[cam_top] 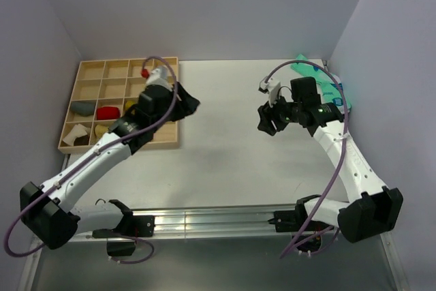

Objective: Roll the socks
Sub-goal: Reset both arms

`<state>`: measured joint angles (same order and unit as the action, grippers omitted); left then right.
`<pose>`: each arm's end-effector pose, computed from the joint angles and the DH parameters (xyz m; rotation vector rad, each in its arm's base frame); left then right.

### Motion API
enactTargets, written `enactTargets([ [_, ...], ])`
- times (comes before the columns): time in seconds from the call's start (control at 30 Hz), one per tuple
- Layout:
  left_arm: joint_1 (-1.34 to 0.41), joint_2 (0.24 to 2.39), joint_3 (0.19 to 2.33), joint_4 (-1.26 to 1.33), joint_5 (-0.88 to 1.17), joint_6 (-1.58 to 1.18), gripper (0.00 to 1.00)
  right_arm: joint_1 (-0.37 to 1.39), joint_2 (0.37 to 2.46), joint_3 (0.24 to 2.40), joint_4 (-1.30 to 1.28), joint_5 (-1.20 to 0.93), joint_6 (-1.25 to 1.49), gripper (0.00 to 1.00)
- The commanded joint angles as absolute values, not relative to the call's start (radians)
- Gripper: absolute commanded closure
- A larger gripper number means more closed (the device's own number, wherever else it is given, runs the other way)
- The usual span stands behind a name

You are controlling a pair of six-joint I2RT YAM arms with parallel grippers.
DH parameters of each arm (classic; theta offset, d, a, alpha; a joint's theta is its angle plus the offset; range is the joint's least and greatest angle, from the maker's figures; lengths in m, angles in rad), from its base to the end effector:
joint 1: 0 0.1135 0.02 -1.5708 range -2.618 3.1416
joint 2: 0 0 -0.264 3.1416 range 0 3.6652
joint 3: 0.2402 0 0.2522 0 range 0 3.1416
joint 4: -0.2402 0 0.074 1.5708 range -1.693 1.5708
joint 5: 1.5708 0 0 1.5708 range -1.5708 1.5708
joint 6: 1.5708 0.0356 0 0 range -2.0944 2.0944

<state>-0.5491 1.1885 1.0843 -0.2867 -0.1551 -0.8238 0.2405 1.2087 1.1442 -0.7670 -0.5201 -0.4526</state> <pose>0.2352 -0.1374 0.3510 -0.3826 1.9968 -0.7395 0.2342 0.0757 0.3270 -1.0082 2.0910 0.5162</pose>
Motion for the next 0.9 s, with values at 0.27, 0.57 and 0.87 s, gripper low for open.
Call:
enactTargets([
  [0.27, -0.885, 1.284, 1.101, -0.101, -0.267, -0.730, 0.40, 0.179, 1.037, 1.097, -0.707, -0.477, -0.341, 0.32],
  [0.57, -0.916, 1.318, 1.129, -0.095, -0.249, -0.703, 0.40, 0.179, 0.994, 1.063, -0.693, -0.476, -0.311, 0.26],
  [0.87, -0.923, 1.316, 1.123, -0.086, -0.247, -0.696, 0.40, 0.179, 0.986, 1.082, -0.704, -0.508, -0.305, 0.19],
])
